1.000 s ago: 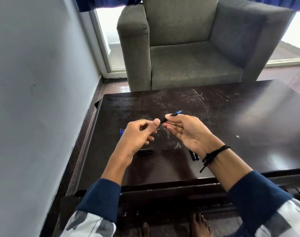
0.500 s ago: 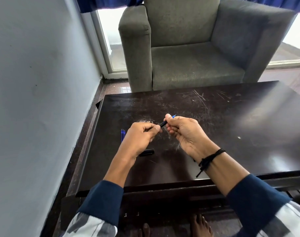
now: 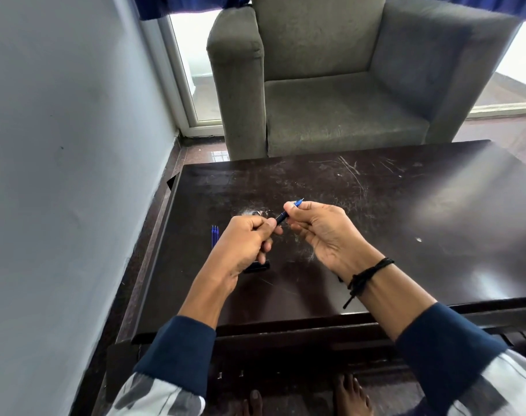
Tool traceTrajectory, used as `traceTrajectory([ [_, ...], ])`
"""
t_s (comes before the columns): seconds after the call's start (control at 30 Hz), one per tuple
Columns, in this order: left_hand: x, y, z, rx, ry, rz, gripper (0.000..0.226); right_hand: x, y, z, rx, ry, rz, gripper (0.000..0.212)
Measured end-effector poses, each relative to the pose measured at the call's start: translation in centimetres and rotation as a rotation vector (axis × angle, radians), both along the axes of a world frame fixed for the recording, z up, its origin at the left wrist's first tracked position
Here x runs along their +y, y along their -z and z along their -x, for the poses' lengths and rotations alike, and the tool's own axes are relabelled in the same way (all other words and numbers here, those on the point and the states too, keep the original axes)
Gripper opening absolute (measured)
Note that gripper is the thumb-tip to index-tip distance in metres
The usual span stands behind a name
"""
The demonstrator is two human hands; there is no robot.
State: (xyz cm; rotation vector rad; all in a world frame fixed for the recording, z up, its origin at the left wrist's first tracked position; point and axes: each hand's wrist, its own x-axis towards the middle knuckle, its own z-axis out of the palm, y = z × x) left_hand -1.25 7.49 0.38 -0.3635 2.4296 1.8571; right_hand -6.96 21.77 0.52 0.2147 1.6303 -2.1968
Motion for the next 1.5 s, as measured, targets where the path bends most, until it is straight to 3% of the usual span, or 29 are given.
traceTrajectory([
  [0.07, 0.09, -0.05, -0.04, -0.016, 0.007, -0.018, 0.033, 0.06, -0.10, 0.10, 0.009, 0.006, 0.011, 0.003],
  [0.23, 0.34, -0.13, -0.08, -0.002, -0.004, -0.045, 0.027, 0.04, 0.03, 0.02, -0.007, 0.019, 0.029, 0.023],
  [0.43, 0.59, -0.38, -0.27, -0.017, 0.009, -0.036, 0.026, -0.10, 0.18, 0.04, 0.035, 0.020, 0.012, 0.003],
  [0.63, 0.68, -0.49, -0.35, -0.041, 0.027, -0.043, 0.027, -0.10, 0.32, -0.03, 0.036, -0.031, -0.021, 0.018],
  [0.77, 0.79, -0.43, -0.29, -0.045, 0.039, -0.032, 0.026, -0.22, 0.36, -0.16, 0.056, -0.002, -0.032, 0.010],
  [1.0, 0.60, -0.43, -0.38, -0.044, 0.022, -0.048, 0.027, -0.12, -0.23, -0.18, 0.019, -0.005, 0.033, 0.030],
  [1.2, 0.57, -0.61, -0.41, -0.034, 0.055, -0.048, 0.016, -0.05, -0.11, -0.34, 0.028, -0.008, -0.039, 0.006],
  [1.5, 0.31, -0.45, -0.28, -0.033, 0.073, -0.054, 0.020, -0.22, -0.06, -0.27, -0.003, 0.030, -0.040, 0.012],
])
